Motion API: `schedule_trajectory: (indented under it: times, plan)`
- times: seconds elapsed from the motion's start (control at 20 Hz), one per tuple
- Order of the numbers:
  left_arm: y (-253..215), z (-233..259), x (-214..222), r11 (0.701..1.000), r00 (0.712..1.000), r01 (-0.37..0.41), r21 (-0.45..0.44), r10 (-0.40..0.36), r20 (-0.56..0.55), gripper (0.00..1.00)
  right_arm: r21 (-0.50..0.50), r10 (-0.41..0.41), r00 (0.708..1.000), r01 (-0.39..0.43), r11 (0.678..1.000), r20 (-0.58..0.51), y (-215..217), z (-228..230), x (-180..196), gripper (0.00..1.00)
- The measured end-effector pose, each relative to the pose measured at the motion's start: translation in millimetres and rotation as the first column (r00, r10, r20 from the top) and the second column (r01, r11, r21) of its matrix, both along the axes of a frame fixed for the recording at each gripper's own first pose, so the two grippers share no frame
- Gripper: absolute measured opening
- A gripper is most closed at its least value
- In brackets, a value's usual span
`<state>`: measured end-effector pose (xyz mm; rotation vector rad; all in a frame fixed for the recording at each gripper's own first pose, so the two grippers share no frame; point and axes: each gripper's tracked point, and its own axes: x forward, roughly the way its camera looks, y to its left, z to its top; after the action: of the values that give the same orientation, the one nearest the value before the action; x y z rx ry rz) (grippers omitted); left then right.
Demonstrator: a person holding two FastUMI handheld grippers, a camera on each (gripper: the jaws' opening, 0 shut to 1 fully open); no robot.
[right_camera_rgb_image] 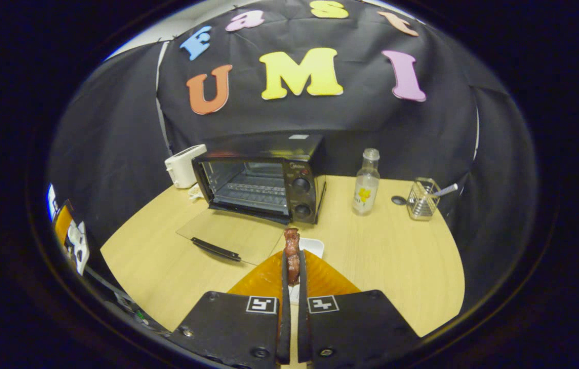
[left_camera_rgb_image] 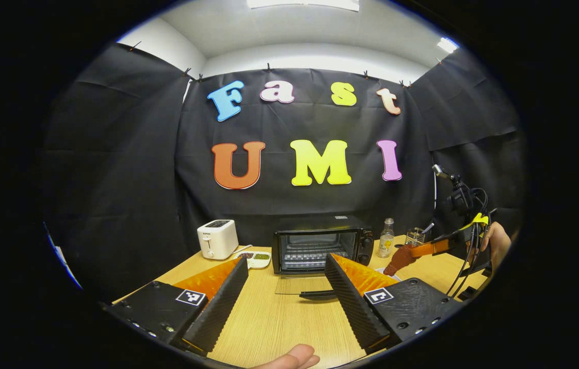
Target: Open the electric oven with the left hand, put the food in, and close the electric oven.
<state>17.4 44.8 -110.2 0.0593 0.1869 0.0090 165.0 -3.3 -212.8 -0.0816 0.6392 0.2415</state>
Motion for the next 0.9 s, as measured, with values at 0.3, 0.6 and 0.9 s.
schedule_trajectory:
  times: [0.3, 0.6, 0.9]
  plan:
    - [17.4, -5.8, -6.7, 1.0, 1.0, -0.017, 0.003, 0.017, -0.007, 0.96, -0.101, 0.1, 0.982, -0.084, 0.991, 0.16, 76.4, 19.4, 1.6, 0.09]
    - [47.8, -5.6, -12.6, 0.997, 0.997, -0.076, -0.005, 0.076, -0.005, 0.96, -0.127, 0.148, 0.957, -0.119, 0.985, 0.248, 156.1, 1.0, 36.4, 0.09]
    - [69.7, -9.6, -7.2, 0.991, 0.992, -0.127, -0.044, 0.128, 0.01, 0.96, -0.018, 0.074, 0.956, -0.072, 0.997, 0.283, 200.3, -26.1, 88.3, 0.08]
